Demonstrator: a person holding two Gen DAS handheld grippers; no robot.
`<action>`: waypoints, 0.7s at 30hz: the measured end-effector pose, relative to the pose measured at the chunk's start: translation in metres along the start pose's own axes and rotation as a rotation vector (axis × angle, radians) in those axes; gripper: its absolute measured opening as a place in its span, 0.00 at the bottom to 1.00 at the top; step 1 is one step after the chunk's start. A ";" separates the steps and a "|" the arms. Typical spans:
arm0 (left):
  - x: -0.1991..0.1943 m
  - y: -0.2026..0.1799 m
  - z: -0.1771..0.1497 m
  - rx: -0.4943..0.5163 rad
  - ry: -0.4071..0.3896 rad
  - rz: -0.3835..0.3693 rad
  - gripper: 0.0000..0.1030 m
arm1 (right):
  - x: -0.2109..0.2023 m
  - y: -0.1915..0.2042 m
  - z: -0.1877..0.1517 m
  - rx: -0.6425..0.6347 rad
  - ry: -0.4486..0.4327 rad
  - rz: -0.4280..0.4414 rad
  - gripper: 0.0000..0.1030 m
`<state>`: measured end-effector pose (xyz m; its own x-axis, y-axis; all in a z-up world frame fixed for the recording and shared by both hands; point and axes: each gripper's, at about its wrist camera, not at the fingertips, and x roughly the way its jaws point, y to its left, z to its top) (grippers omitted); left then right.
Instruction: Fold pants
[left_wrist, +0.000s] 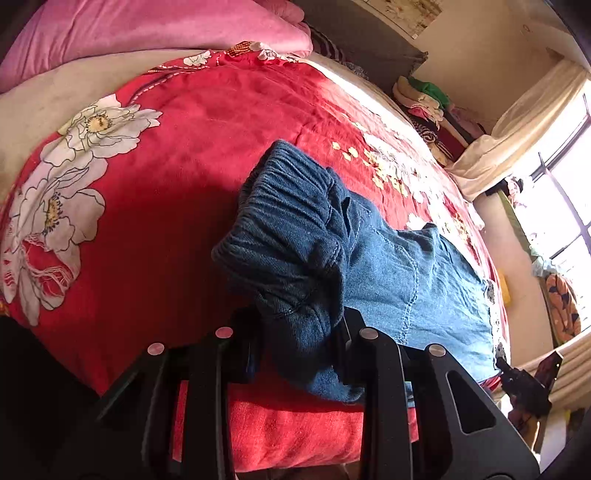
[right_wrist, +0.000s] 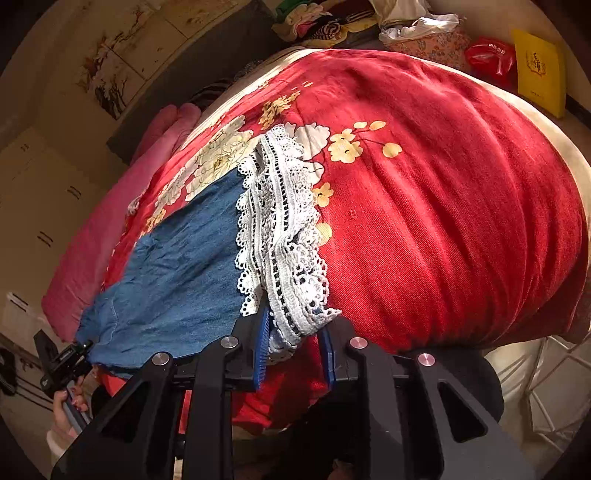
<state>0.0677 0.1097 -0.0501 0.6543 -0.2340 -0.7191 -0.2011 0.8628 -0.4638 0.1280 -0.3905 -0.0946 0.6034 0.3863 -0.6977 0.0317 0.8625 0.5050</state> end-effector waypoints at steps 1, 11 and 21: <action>0.004 0.003 -0.002 0.000 0.006 0.005 0.22 | 0.003 0.000 -0.002 -0.009 0.006 -0.009 0.21; 0.011 0.017 -0.005 -0.020 0.014 -0.007 0.36 | 0.004 0.013 -0.005 -0.110 0.007 -0.111 0.27; -0.030 0.014 -0.002 0.026 -0.075 0.106 0.58 | -0.035 0.019 0.000 -0.132 -0.102 -0.189 0.44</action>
<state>0.0443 0.1277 -0.0358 0.6830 -0.1073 -0.7225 -0.2542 0.8924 -0.3728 0.1073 -0.3870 -0.0609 0.6742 0.1845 -0.7151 0.0513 0.9543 0.2946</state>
